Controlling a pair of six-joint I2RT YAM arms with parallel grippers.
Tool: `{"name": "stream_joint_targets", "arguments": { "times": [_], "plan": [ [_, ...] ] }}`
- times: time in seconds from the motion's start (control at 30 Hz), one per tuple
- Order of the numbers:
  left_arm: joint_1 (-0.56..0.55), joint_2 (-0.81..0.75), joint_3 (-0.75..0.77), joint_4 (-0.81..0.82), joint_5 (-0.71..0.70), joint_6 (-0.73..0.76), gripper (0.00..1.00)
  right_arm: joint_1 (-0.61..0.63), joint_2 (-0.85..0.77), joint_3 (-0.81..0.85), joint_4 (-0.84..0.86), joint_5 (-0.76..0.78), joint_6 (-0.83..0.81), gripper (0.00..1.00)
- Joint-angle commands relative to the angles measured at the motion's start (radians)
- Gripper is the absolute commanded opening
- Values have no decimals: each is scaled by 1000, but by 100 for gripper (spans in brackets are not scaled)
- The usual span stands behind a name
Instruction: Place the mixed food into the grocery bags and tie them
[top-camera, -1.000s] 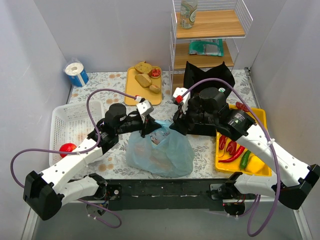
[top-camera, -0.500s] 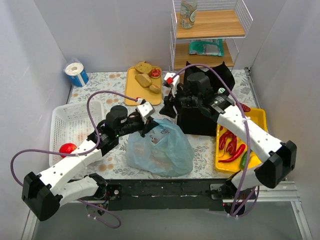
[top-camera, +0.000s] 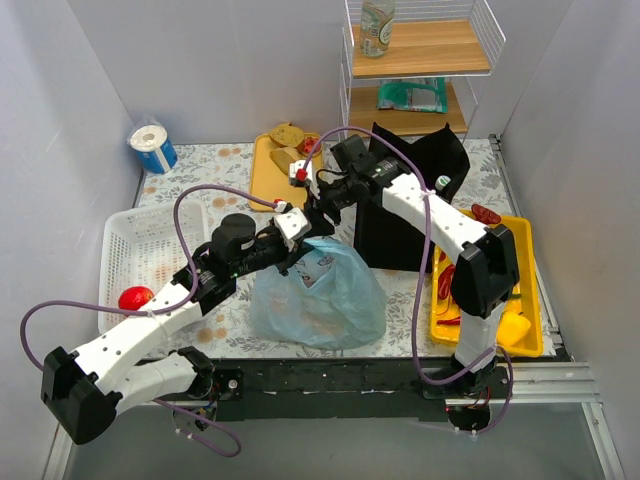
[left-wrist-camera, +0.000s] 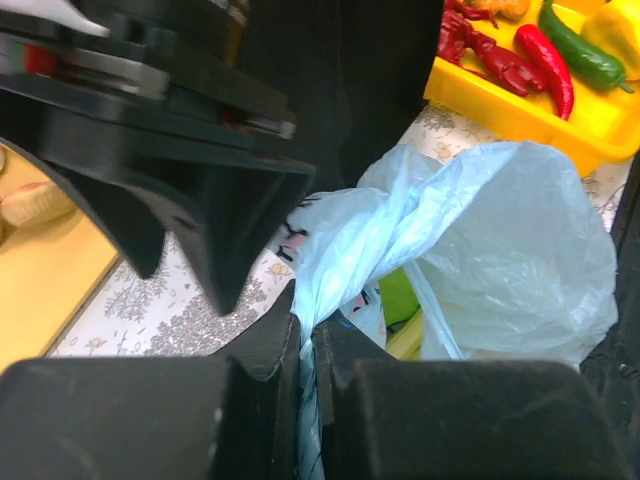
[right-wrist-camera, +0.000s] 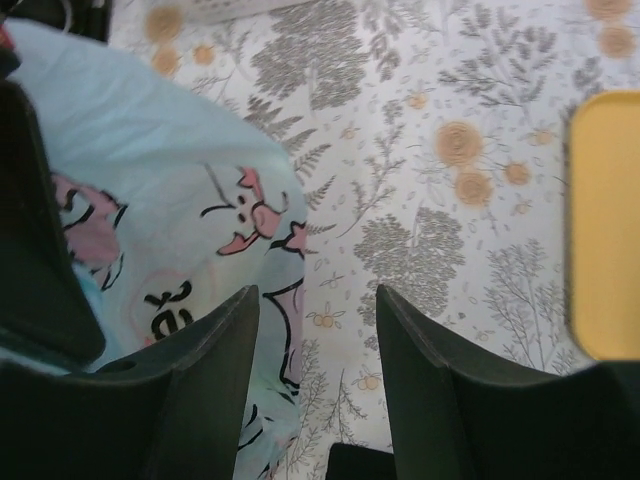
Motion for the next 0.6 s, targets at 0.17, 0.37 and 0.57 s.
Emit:
{"name": "stream_joint_targets", "arguments": {
  "times": [0.17, 0.37, 0.57],
  "plan": [
    [-5, -34, 3, -17, -141, 54, 0, -12, -49, 10, -232, -228, -223, 57],
    [-5, -26, 3, -13, -155, 43, 0, -13, -134, -108, -114, -256, -157, 58],
    [-7, -16, -2, -2, -198, 28, 0, -13, -195, -254, 60, -276, -47, 63]
  ]
}}
